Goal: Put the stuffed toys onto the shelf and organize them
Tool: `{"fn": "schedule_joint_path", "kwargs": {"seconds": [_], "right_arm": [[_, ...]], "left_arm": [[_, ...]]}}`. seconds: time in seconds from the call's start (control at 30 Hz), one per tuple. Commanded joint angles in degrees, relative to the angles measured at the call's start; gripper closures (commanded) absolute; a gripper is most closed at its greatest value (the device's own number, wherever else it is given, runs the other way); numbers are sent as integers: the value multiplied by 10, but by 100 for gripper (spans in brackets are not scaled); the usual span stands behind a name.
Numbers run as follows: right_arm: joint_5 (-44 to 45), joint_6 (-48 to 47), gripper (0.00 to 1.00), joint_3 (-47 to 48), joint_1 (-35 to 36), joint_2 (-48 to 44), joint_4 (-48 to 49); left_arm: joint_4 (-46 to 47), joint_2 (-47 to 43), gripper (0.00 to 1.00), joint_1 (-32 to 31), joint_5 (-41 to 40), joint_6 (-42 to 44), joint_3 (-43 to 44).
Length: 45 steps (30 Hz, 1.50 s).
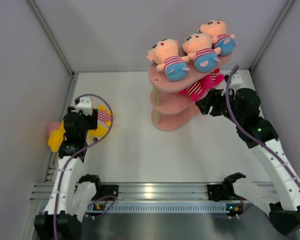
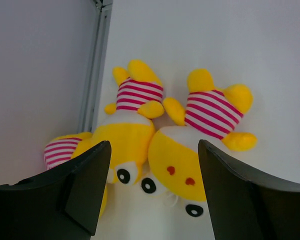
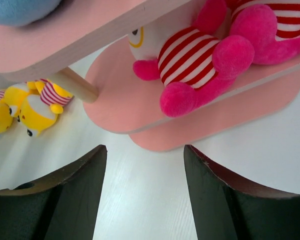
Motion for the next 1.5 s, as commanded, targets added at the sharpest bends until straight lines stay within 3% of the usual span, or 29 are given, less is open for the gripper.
{"fn": "schedule_joint_path", "kwargs": {"seconds": [0.0,0.13,0.33,0.53,0.73,1.0,1.27,1.33,1.37,1.43,1.47], "right_arm": [[-8,-28,37,-3,-8,-5,-42],[-10,-37,37,2,-7,-10,-65],[-4,-49,37,-13,-7,-25,-84],[-13,-59,36,-33,-5,-34,-81],[-17,-71,35,-55,-6,-41,-83],[-24,-71,33,-78,-6,-54,-83],[-26,-70,33,-89,-6,-61,-86],[-31,-67,33,-93,-5,-62,-85],[-32,-66,32,-94,-4,-66,-85],[-33,-63,32,-98,-5,-69,-90],[-33,-63,32,-99,-5,-74,-91]], "left_arm": [[-16,115,23,3,-69,81,63],[-61,258,20,4,-120,138,161],[-150,361,17,59,-75,175,267],[-181,362,13,114,-47,231,275],[-312,335,7,137,133,276,262],[-341,323,11,135,292,272,218],[-314,394,2,100,253,250,215],[-298,411,5,99,256,240,217],[-288,412,11,98,254,240,211],[-265,409,27,90,243,247,203],[-261,408,46,78,242,250,197]]}}
